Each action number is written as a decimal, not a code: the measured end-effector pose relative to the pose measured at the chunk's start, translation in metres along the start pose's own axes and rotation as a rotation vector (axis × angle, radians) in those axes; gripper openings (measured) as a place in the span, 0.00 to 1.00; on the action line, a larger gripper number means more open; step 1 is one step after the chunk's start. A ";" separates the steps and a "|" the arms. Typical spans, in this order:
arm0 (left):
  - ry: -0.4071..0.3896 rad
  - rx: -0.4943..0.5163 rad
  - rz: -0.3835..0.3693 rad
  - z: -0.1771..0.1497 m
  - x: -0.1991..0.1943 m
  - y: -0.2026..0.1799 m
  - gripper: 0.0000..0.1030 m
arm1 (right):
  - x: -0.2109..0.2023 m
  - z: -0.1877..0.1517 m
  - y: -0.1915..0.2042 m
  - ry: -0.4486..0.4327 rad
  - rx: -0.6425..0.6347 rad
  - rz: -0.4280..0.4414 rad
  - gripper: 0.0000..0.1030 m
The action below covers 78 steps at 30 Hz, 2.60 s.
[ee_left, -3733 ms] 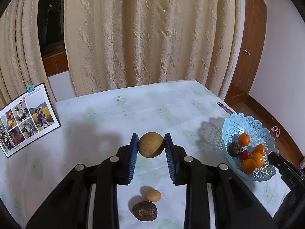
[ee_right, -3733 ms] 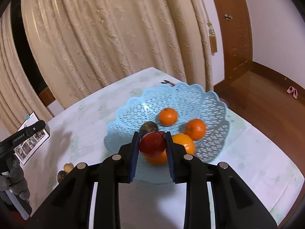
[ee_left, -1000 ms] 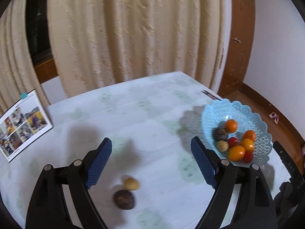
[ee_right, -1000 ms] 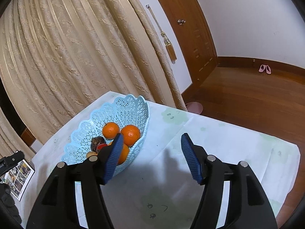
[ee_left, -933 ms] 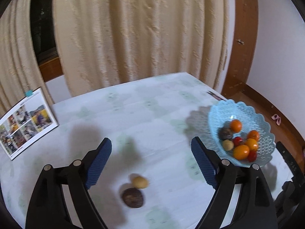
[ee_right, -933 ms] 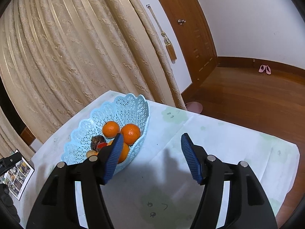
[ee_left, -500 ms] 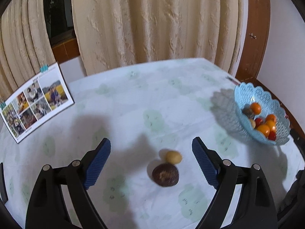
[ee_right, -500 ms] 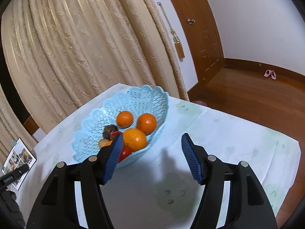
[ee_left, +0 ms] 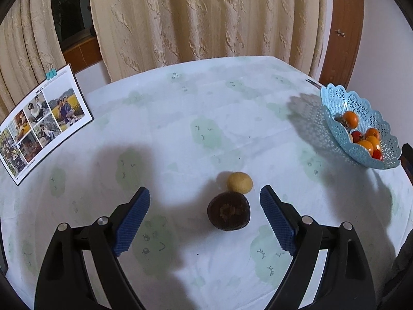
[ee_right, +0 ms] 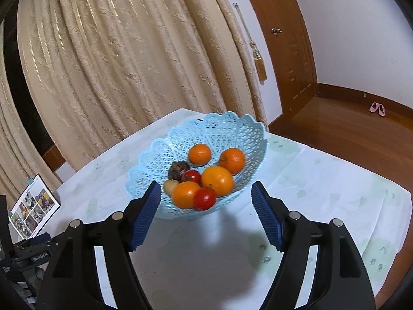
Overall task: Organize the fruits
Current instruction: 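Lower the left gripper onto the dark brown fruit and close it, then grasp the small yellow fruit with the right gripper while the left holds the dark fruit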
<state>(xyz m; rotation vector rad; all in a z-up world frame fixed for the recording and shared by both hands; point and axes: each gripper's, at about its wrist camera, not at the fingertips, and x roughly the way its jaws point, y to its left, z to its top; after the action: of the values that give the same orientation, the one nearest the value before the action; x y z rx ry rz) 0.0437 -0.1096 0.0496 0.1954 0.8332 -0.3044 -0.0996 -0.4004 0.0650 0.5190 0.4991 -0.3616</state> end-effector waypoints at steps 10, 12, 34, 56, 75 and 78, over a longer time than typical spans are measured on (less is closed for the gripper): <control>0.035 0.003 -0.016 -0.008 0.012 -0.001 0.84 | 0.002 -0.007 0.027 0.024 -0.056 0.051 0.80; 0.041 0.002 -0.018 -0.009 0.015 -0.001 0.84 | 0.003 -0.008 0.031 0.032 -0.066 0.059 0.80; 0.077 0.004 -0.036 -0.016 0.034 -0.002 0.77 | 0.008 -0.019 0.056 0.054 -0.135 0.094 0.83; 0.022 -0.007 -0.063 -0.016 0.010 0.010 0.41 | 0.008 -0.025 0.089 0.082 -0.245 0.161 0.83; -0.032 -0.148 0.044 -0.048 -0.034 0.083 0.41 | 0.081 -0.071 0.207 0.401 -0.516 0.344 0.72; -0.032 -0.163 0.045 -0.049 -0.036 0.087 0.41 | 0.091 -0.076 0.222 0.414 -0.553 0.348 0.63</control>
<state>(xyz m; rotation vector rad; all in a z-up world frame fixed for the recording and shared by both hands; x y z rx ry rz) 0.0166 -0.0069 0.0493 0.0569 0.8168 -0.1953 0.0468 -0.1968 0.0429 0.1291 0.8588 0.2272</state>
